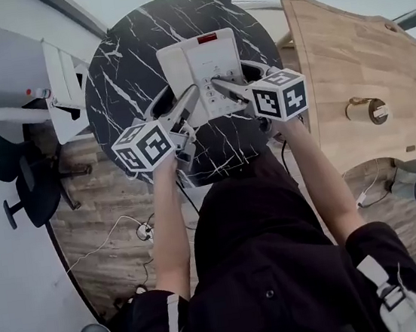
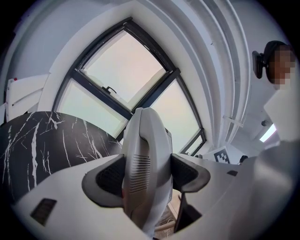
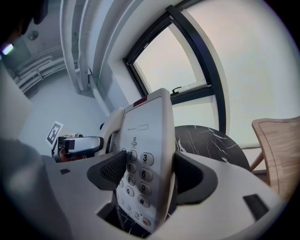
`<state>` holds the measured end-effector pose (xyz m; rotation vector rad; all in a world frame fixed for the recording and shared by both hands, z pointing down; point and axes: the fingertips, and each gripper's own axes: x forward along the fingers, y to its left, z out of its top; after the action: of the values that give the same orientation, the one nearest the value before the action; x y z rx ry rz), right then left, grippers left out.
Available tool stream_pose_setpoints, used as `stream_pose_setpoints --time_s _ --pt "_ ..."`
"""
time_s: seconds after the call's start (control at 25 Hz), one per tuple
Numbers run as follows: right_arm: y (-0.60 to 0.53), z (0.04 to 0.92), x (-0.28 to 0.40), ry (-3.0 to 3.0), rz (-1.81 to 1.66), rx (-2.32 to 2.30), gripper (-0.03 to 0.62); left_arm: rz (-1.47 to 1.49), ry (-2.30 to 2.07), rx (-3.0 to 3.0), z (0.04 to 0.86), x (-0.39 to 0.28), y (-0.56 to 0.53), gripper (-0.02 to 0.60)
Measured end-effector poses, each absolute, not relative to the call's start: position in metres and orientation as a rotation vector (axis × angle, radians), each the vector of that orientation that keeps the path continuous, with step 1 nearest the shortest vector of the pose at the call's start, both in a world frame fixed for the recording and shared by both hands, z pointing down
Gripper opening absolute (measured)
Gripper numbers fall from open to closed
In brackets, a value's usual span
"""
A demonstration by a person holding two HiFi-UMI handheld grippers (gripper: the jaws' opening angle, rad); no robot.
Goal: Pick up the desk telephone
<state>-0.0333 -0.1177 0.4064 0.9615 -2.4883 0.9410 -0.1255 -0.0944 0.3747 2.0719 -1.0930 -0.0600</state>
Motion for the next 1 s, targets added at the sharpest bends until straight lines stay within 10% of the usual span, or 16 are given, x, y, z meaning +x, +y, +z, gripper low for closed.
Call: stream_pose_setpoints --time_s 1.0 --pt "-0.082 0.351 -0.034 -2.587 0.822 1.003 0.327 -0.106 -1.135 2.178 0.32 -0.126 -0.056 0.319"
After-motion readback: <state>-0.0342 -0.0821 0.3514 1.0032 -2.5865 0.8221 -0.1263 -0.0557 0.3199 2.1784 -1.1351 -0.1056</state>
